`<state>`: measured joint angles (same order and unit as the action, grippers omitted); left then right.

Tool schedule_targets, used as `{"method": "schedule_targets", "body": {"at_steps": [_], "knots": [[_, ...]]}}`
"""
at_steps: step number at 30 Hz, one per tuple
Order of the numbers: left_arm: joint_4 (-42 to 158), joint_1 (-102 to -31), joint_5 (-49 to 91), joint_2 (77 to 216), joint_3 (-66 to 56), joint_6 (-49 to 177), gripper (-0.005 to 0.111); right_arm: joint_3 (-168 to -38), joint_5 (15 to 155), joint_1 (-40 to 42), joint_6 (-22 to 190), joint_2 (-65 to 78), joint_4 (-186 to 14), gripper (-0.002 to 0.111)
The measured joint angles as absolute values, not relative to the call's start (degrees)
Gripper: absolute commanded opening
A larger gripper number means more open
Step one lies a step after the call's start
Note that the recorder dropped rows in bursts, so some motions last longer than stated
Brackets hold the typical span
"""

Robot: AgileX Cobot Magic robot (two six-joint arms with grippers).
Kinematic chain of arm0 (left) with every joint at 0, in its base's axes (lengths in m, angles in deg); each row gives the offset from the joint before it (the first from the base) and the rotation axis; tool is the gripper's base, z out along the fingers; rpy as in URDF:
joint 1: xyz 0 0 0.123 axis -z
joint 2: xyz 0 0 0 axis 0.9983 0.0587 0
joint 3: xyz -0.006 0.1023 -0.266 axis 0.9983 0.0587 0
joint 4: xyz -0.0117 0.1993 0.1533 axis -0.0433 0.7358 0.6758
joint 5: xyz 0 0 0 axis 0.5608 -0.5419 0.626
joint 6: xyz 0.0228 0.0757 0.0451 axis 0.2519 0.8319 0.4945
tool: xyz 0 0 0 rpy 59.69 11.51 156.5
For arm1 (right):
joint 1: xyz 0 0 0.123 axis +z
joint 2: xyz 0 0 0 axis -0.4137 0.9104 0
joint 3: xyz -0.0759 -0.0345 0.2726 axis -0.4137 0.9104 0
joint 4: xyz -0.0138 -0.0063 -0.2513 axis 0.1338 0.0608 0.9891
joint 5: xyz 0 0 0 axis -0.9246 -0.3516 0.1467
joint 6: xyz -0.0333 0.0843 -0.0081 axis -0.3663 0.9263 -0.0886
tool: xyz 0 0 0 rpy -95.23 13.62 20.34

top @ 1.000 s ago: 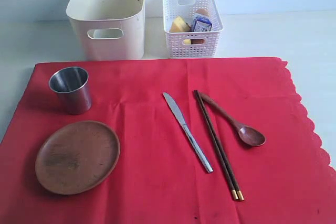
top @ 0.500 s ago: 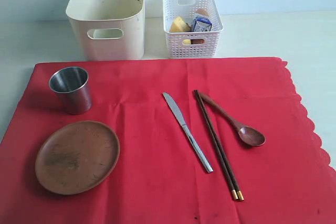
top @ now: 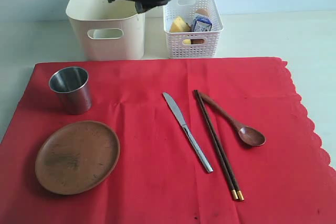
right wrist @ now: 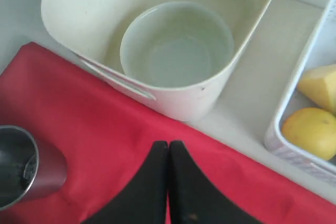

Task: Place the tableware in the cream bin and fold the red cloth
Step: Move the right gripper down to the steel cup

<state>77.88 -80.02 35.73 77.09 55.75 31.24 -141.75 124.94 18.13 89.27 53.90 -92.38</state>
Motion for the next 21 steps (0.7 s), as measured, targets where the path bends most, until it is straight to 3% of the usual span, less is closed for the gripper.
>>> {"method": "schedule_targets", "body": {"at_steps": [12, 19, 21], "knots": [[77.9, -80.0, 35.7, 77.1, 55.7, 31.2, 0.002, -119.0, 110.2, 21.7, 82.3, 44.9, -100.5, 0.0], [77.9, -80.0, 35.7, 77.1, 55.7, 31.2, 0.002, -116.5, 107.4, 28.5, 80.5, 45.4, -101.0, 0.0], [77.9, -80.0, 35.7, 77.1, 55.7, 31.2, 0.002, -116.5, 103.7, 30.2, 80.8, 46.7, -101.3, 0.005]]}}
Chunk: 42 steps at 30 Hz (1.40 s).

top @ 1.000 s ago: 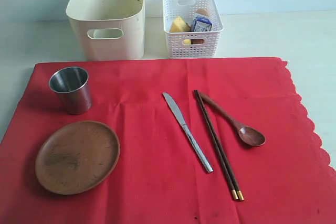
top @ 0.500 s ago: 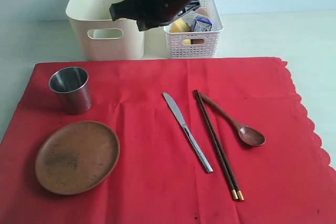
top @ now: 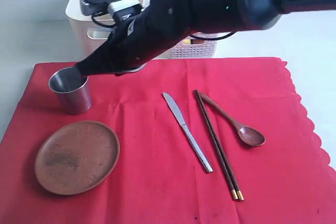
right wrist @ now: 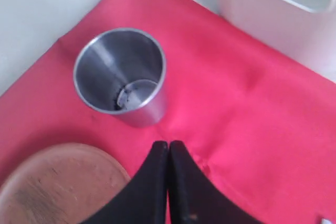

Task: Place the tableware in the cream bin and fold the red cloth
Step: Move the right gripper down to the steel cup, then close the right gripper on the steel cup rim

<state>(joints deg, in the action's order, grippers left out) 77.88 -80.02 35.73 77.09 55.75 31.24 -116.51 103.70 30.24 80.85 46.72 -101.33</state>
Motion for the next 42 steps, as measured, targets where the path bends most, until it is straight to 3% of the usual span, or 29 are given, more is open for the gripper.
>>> {"method": "schedule_targets", "body": {"at_steps": [6, 12, 17, 25, 30, 37, 42], "knots": [[77.9, -80.0, 35.7, 77.1, 55.7, 31.2, 0.002, -119.1, 97.6, 31.8, 88.0, 51.7, -101.7, 0.03], [77.9, -80.0, 35.7, 77.1, 55.7, 31.2, 0.002, -128.4, 105.1, 31.8, 90.4, 56.1, -100.7, 0.052], [77.9, -80.0, 35.7, 77.1, 55.7, 31.2, 0.002, -134.7, 109.8, 31.6, 92.5, 59.6, -98.4, 0.061], [77.9, -80.0, 35.7, 77.1, 55.7, 31.2, 0.002, -141.4, 113.7, 31.5, 93.6, 65.6, -96.0, 0.061], [77.9, -80.0, 35.7, 77.1, 55.7, 31.2, 0.002, -142.8, 114.5, 31.5, 93.8, 68.6, -95.9, 0.056], [77.9, -80.0, 35.7, 77.1, 55.7, 31.2, 0.002, -142.9, 114.9, 31.5, 93.6, 69.8, -95.8, 0.0], [77.9, -80.0, 35.7, 77.1, 55.7, 31.2, 0.002, -142.9, 117.9, 31.5, 93.6, 68.0, -94.5, 0.0]]}}
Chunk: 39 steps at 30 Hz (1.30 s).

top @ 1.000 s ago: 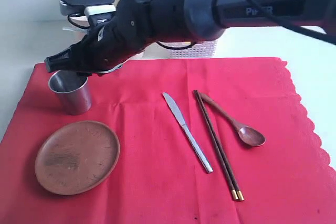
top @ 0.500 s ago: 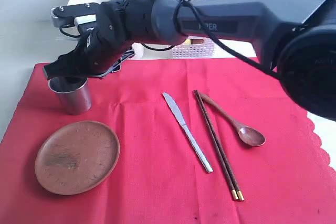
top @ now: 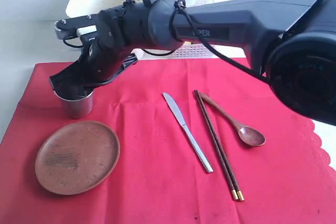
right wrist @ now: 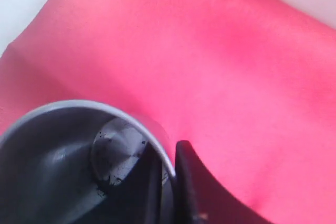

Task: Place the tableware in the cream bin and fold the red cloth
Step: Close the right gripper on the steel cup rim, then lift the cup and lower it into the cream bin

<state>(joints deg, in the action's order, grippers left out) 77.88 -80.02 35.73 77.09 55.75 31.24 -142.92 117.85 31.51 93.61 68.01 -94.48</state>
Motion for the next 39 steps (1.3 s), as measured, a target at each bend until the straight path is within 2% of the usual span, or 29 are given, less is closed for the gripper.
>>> {"method": "schedule_targets", "body": {"at_steps": [10, 21, 33, 39], "knots": [[77.9, -80.0, 35.7, 77.1, 55.7, 31.2, 0.002, -142.9, 124.4, 28.6, 93.1, 57.1, -92.4, 0.0], [77.9, -80.0, 35.7, 77.1, 55.7, 31.2, 0.002, -142.9, 130.6, 18.4, 90.9, 45.3, -91.7, 0.0], [77.9, -80.0, 35.7, 77.1, 55.7, 31.2, 0.002, -142.9, 131.0, 9.2, 90.2, 44.9, -90.7, 0.0], [77.9, -80.0, 35.7, 77.1, 55.7, 31.2, 0.002, -142.9, 130.9, 7.9, 90.2, 47.3, -90.5, 0.0]]}}
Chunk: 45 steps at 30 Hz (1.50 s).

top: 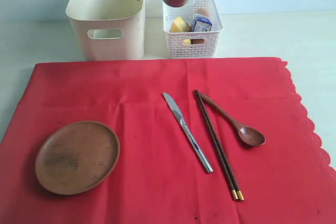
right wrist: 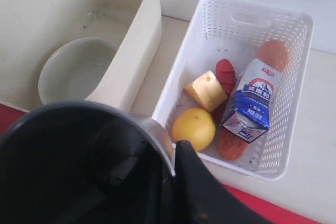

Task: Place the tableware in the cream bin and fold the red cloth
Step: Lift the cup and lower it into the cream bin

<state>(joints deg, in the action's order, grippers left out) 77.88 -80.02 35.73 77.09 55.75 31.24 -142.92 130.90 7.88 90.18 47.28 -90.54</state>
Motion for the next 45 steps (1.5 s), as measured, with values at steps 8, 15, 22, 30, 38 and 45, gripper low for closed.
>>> {"method": "schedule_targets", "body": {"at_steps": [8, 15, 22, 30, 38, 45], "knots": [[77.9, -80.0, 35.7, 77.1, 55.7, 31.2, 0.002, -142.9, 128.8, 7.8, 88.9, 49.6, -97.1, 0.0], [77.9, -80.0, 35.7, 77.1, 55.7, 31.2, 0.002, -142.9, 120.0, 7.8, 73.1, 50.0, -119.5, 0.0], [77.9, -80.0, 35.7, 77.1, 55.7, 31.2, 0.002, -143.0, 107.8, 11.7, 61.1, 56.7, -133.9, 0.0], [77.9, -80.0, 35.7, 77.1, 55.7, 31.2, 0.002, -143.0, 98.5, 14.1, 59.5, 62.4, -135.2, 0.0], [77.9, -80.0, 35.7, 77.1, 55.7, 31.2, 0.002, -143.0, 95.8, 14.1, 59.5, 64.9, -135.2, 0.0], [77.9, -80.0, 35.7, 77.1, 55.7, 31.2, 0.002, -143.0, 95.6, 14.1, 59.5, 65.1, -135.2, 0.011]]}}
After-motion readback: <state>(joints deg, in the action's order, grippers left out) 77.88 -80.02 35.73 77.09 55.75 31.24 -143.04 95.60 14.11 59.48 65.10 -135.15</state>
